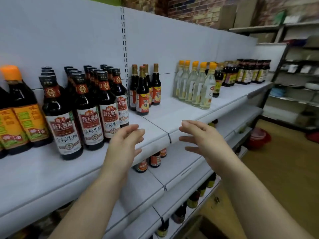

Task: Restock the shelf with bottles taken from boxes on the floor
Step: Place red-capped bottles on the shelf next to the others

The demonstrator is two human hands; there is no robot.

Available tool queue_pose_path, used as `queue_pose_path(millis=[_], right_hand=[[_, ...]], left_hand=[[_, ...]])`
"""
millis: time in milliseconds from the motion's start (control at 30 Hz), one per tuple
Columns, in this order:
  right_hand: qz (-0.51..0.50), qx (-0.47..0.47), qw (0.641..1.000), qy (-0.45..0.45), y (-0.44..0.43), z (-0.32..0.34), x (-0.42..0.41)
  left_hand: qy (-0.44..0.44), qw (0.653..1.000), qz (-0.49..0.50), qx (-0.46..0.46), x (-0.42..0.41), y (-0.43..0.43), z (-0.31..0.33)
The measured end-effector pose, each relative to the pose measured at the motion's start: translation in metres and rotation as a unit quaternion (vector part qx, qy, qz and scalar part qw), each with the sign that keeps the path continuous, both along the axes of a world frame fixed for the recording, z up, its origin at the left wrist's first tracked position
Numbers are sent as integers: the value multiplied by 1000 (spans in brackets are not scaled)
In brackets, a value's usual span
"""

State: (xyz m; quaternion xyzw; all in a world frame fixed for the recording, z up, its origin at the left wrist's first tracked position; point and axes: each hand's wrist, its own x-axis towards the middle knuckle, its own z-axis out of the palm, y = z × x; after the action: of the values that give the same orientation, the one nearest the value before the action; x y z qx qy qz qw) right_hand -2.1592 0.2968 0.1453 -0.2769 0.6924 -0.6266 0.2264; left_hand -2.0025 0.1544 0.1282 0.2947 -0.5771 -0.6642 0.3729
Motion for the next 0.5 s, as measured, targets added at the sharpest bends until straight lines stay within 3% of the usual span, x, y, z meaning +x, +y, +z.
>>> queue_pose_path(millis=[500], right_hand=[[-182, 28, 983, 16, 182, -16, -97]], left_hand=[[-28, 988, -155, -10, -158, 143, -22]])
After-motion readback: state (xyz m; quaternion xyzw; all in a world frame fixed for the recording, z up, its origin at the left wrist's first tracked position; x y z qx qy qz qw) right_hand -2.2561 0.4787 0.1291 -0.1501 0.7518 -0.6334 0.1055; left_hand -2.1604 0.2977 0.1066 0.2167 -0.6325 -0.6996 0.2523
